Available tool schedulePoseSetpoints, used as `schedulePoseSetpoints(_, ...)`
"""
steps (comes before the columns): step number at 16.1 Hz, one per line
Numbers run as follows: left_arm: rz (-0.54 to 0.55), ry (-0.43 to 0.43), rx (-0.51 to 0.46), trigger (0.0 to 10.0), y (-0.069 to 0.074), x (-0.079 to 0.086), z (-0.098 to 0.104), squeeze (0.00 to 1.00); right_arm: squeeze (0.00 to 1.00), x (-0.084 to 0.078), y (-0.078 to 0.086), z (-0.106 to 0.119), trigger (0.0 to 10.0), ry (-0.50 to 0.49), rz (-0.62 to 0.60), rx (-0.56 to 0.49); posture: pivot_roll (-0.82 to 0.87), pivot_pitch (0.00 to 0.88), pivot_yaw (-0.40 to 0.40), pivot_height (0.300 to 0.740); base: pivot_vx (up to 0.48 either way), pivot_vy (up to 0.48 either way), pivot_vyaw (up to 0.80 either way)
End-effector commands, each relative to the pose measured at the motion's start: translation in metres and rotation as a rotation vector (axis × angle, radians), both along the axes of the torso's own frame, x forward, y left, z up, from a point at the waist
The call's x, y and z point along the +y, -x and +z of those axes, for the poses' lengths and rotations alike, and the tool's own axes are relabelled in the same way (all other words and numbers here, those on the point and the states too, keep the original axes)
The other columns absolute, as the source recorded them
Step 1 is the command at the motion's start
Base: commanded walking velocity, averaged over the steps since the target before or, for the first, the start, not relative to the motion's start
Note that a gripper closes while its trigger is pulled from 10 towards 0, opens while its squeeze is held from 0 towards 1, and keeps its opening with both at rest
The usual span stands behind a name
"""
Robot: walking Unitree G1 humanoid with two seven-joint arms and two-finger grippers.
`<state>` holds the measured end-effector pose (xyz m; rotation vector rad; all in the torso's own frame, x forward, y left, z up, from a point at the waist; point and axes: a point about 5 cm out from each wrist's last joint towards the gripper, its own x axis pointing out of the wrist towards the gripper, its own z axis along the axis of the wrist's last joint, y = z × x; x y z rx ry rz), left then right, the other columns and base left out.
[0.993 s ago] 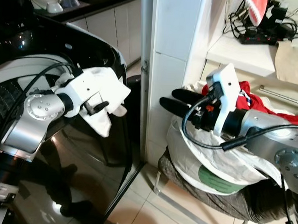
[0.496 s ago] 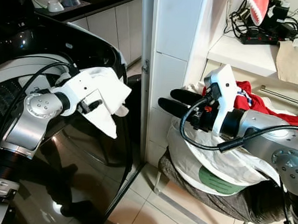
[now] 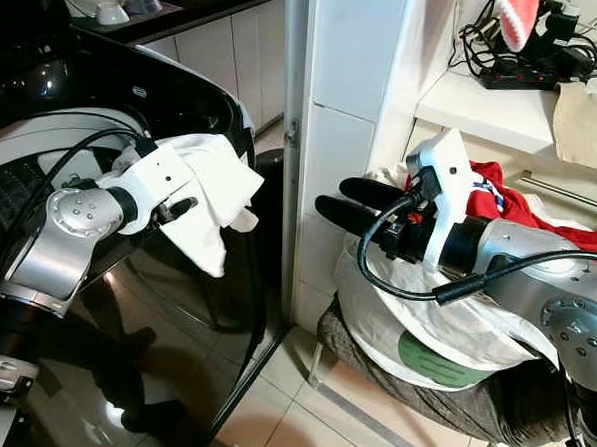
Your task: Clothes washing
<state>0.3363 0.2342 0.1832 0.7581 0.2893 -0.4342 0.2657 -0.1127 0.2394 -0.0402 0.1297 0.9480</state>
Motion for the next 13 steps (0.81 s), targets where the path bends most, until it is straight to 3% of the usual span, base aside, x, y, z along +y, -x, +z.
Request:
schedulePoseSetpoints(1,0.028,0.0,-0.018,0.0,-0.004,0.006,0.009,0.0,0.0,-0.001,0.001,0.002,10.0,-0.003,0.004,-0.012,-0.02,0.0,0.046,0.74,0.0,0.0,0.0)
schedulePoseSetpoints(5,0.061,-0.001,-0.036,0.0,-0.006,0.014,0.016,0.0,0.0,0.004,0.017,-0.01,10.0,0.055,0.143,0.029,-0.02,0.0,0.043,0.74,0.0,0.0,0.0)
schedulePoseSetpoints(13,0.117,0.008,-0.054,0.0,-0.012,0.026,0.027,0.0,0.0,0.004,0.015,-0.019,10.0,0.071,0.14,0.028,-0.02,0.0,0.045,0.74,0.0,0.0,0.0)
